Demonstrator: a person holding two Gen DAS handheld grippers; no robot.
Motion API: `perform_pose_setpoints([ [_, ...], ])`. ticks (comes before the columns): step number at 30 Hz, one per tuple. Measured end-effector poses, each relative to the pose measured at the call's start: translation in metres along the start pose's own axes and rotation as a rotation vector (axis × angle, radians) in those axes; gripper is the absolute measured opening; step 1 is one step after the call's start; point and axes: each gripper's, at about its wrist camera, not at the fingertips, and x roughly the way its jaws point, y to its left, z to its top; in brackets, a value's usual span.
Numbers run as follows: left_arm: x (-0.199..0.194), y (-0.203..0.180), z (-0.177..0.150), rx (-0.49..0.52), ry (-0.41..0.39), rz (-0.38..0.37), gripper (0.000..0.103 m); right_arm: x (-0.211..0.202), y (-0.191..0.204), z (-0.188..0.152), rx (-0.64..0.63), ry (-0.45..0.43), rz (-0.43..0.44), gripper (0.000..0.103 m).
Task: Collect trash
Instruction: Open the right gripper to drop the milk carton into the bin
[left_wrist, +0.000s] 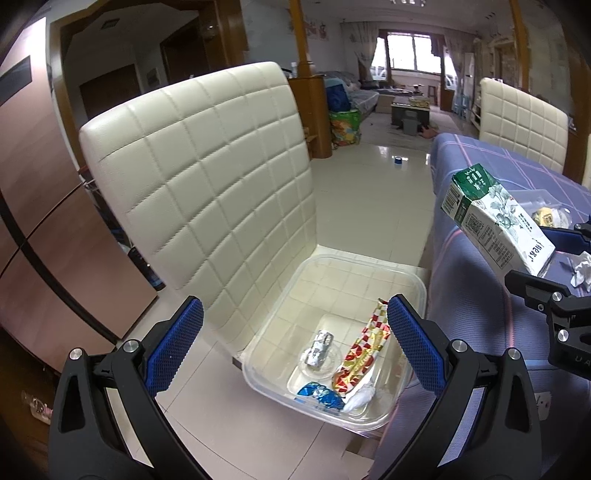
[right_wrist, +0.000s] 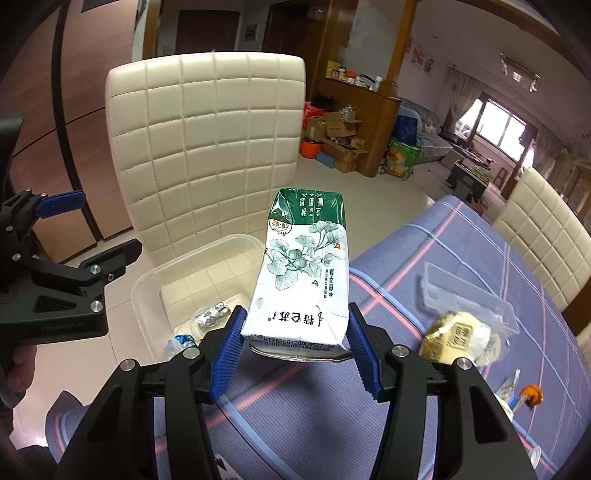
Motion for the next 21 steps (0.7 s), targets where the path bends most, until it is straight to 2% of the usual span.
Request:
perform_pose_setpoints([
  [7, -0.004, 0.012, 0.001, -0.022, -0.009, 0.026, 0.098, 0.001, 0.013, 0.011, -0.04, -0.061, 0.033, 0.057],
  [9, -0.005, 0.014, 0.0, -0.029, -0.006, 0.027, 0.098, 0.0, 0.012, 0.011, -0.035, -0.074, 0.037, 0.076],
  [11, -0.006, 0.015, -0.001, -0.03, -0.005, 0.026, 0.098, -0.001, 0.009, 0.01, -0.02, -0.082, 0.048, 0.084],
  [21, -0.01, 0.003, 0.0, -0.002, -0.006, 0.004, 0.098, -0.015, -0.011, -0.004, 0.051, -0.064, 0.014, 0.085],
])
